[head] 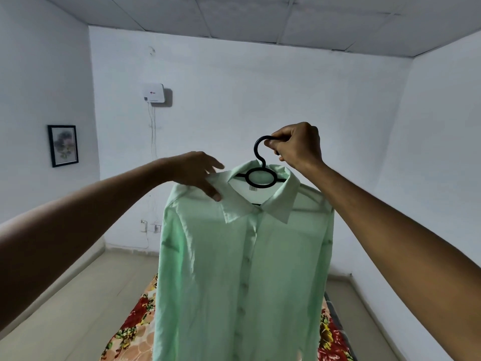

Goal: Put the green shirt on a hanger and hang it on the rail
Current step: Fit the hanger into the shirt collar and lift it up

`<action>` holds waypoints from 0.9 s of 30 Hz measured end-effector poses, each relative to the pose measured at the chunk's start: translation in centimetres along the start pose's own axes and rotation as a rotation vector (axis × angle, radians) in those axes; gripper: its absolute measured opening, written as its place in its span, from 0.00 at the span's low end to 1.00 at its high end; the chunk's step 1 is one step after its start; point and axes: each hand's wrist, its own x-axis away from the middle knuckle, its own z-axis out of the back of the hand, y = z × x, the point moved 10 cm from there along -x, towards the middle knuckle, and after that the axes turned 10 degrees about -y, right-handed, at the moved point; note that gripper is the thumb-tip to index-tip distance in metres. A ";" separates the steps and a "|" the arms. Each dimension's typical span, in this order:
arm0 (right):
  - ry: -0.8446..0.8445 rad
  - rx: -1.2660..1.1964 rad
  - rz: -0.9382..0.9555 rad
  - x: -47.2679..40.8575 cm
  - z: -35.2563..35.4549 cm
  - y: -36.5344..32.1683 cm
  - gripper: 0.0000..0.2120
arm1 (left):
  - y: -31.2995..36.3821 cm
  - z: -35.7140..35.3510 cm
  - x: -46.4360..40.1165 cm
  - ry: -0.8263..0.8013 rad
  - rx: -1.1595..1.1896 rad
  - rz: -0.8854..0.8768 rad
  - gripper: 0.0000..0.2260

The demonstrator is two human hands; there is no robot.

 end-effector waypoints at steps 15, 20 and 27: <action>0.008 0.018 -0.017 -0.5 -0.8 1.0 0.06 | 5.8 0.2 -4.3 0.079 0.492 -0.175 0.18; 0.014 0.022 -0.033 -0.5 -1.1 1.7 0.06 | 6.1 0.3 -4.9 0.147 0.539 -0.178 0.09; 0.023 0.018 -0.048 -0.5 -0.8 2.5 0.08 | 6.4 -1.7 -2.8 -0.149 0.663 -0.318 0.28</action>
